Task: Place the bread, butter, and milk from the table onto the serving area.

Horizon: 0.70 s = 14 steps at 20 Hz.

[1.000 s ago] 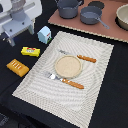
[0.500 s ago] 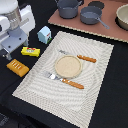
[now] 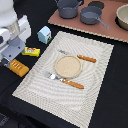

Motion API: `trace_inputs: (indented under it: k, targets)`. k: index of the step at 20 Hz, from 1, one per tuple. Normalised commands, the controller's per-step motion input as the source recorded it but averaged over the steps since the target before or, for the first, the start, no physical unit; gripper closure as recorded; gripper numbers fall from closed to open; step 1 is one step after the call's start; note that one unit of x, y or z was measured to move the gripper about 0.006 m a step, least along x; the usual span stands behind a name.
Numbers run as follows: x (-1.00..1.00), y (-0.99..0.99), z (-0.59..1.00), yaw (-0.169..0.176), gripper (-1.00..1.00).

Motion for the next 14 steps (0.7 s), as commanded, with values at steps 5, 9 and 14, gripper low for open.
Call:
trace_inputs:
  k: [5, 9, 14]
  targets:
    - [0.0, -0.05, -0.43, 0.0, -1.0]
    - [0.0, -0.15, -0.32, -0.001, -1.0]
    - [0.0, -0.19, -0.27, -0.012, -1.0]
